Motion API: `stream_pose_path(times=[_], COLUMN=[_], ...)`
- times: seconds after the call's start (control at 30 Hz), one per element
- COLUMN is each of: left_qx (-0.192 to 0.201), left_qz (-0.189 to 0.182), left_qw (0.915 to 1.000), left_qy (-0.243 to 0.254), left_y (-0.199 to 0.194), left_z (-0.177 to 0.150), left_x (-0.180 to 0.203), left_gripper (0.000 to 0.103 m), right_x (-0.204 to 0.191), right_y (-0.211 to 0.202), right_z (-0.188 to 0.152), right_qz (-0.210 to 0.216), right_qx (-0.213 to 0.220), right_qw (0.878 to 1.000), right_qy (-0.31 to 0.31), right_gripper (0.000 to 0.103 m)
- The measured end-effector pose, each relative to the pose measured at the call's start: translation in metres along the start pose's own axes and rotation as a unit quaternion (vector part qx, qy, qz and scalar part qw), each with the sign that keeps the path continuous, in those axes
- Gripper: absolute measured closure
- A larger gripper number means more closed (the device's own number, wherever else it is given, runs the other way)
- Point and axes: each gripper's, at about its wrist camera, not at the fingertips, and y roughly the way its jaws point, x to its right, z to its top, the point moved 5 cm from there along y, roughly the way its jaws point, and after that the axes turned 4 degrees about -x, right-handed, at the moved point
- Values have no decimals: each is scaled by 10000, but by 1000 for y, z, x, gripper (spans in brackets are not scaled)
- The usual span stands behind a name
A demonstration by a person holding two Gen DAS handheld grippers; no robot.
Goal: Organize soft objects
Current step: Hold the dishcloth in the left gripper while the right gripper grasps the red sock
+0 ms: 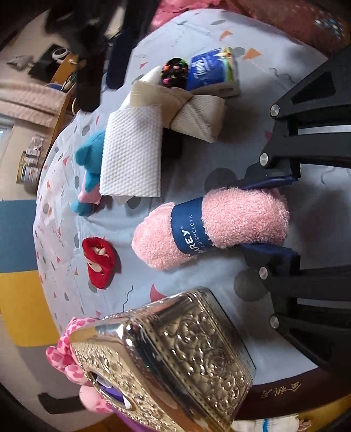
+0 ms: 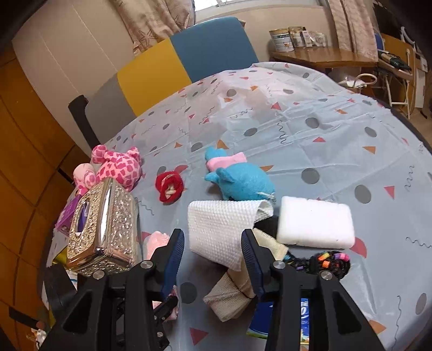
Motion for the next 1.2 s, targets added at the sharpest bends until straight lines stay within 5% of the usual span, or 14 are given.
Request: stream_pose_path(times=[0.3,0.4,0.47,0.8,0.83,0.87,0.97,1.2], left_qx=[16,24,32,135,141,143,164,105], left_qz=[-263,-331,-365,-396,-399,-402,-371,-293], left_qw=[9996,9993,9991,9990,9990,9989,9991,9995], left_qy=[-124,-186,-203,-177,-171,-171,-143,-109], left_y=[-2,-2,-3,2,2,4,9,9], left_z=[-9,-10,-11,-10,-10,-11,-8,-3], left_x=[-11,-15,-18,-19,-19,-16,-16,-12], left_gripper=[67,67,66,66,66,66,66,69], right_x=[-48,-69,-78,-98,-98,-98,-99,-69], right_y=[36,64,83,187,193,196,191,106], right_z=[21,38,49,83,83,82,80,78], right_qz=[562,445,321,-327,-360,-416,-432,-564], right_qx=[-591,-862,-1042,-1742,-1770,-1774,-1657,-901], right_qw=[9920,9846,9801,9651,9640,9623,9621,9784], right_qy=[-964,-1452,-1660,-1930,-1952,-2018,-2123,-1774], right_gripper=[59,57,47,46,55,75,82,83])
